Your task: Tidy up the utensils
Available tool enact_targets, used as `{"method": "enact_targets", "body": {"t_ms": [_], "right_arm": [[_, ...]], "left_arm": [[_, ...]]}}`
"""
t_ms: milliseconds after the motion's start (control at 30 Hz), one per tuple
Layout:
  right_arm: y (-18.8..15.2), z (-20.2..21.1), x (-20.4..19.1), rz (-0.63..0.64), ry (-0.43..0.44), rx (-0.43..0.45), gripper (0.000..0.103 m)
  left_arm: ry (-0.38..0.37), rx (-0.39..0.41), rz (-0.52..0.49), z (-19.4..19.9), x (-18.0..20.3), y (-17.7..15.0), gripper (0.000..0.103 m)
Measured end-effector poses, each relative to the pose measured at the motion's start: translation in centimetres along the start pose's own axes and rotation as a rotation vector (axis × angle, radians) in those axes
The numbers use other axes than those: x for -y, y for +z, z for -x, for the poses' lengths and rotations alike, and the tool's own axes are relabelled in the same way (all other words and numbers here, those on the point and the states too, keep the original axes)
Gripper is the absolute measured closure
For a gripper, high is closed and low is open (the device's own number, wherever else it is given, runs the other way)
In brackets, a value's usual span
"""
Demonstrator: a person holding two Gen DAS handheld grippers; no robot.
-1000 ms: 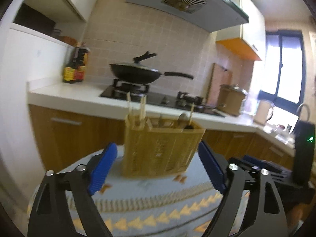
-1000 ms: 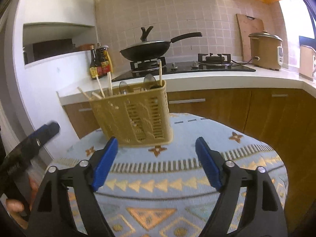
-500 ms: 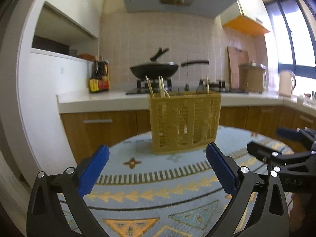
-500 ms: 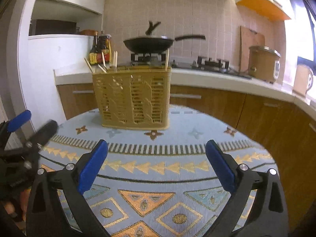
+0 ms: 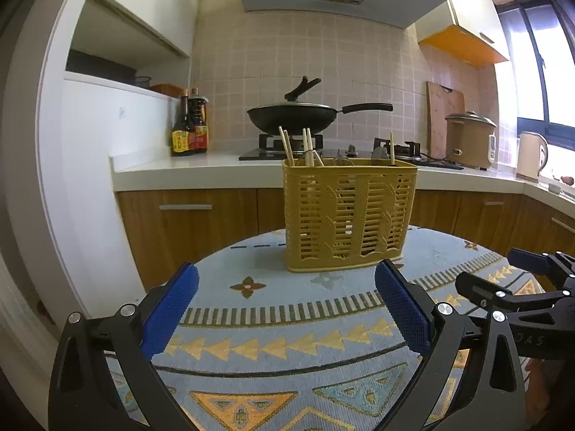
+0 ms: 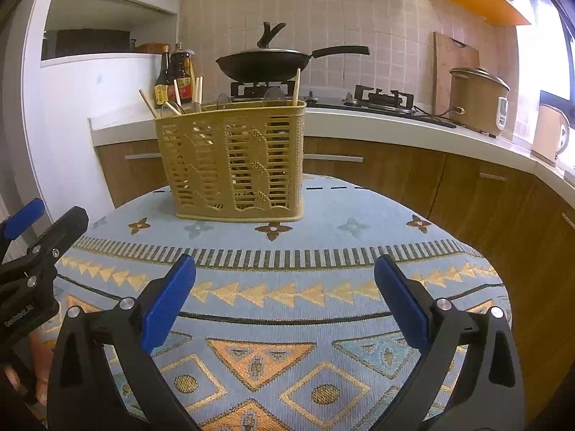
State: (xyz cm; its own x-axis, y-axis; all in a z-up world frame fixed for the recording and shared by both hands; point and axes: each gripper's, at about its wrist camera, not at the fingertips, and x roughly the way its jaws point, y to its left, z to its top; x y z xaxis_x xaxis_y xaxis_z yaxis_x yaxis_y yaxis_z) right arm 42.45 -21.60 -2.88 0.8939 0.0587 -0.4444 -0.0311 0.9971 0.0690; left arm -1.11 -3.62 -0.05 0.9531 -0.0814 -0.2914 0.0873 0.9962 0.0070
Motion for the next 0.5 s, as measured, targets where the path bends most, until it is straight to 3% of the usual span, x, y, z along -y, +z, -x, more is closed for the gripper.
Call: {"method": "enact_targets", "body": {"t_ms": [500], "right_arm": [[-0.31,0.01,-0.03,0.015,-0.006,0.014,0.008]], "left_arm": [[-0.016,-0.009,0.014,-0.10,-0.16,-0.10,0.008]]}}
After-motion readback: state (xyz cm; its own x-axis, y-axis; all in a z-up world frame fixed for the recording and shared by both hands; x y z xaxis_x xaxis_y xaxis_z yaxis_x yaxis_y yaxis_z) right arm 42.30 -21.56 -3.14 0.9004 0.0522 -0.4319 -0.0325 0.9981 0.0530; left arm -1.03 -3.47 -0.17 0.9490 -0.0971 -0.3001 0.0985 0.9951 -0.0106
